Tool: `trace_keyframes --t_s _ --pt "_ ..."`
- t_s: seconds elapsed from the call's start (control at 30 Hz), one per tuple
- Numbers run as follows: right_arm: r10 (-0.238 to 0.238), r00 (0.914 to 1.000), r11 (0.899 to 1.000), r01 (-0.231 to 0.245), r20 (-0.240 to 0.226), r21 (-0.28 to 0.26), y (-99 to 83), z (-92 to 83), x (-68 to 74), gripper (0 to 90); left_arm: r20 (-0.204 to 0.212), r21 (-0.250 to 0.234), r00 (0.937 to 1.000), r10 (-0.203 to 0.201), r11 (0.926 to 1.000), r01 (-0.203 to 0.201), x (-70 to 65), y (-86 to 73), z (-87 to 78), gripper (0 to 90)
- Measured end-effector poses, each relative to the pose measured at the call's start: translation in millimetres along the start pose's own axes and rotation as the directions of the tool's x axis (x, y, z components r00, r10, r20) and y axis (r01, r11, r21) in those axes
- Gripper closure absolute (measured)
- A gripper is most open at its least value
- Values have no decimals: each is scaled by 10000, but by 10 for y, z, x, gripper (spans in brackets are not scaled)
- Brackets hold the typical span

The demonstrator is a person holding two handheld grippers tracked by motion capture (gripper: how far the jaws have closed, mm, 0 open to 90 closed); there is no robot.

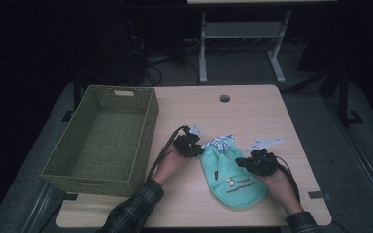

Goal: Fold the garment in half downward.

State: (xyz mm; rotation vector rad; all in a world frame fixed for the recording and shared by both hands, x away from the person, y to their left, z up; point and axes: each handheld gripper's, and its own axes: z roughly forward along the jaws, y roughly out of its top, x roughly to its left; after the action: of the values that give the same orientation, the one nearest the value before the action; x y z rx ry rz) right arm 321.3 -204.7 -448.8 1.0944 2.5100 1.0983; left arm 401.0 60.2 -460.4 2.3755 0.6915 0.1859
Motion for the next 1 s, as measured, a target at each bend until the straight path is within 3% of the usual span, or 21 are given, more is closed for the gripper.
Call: trace_keyframes --t_s 0.17,0.37,0.6,1.0 --pt "-93 9993 10000 92 -350 -34 94 138 115 891 -2 -64 10000 -43 10000 43 -2 -2 4 800" --pt "-101 9988 9989 123 -479 446 83 301 139 896 -26 -152 9998 -184 9997 184 -6 -1 9 807" --pt "-61 9987 9987 86 -499 509 60 343 145 897 19 -314 9988 -492 9983 492 1 5 -11 815" --pt "-140 9990 9985 162 -426 521 101 380 148 898 271 -1246 9970 -721 9894 750 -5 74 -262 819"
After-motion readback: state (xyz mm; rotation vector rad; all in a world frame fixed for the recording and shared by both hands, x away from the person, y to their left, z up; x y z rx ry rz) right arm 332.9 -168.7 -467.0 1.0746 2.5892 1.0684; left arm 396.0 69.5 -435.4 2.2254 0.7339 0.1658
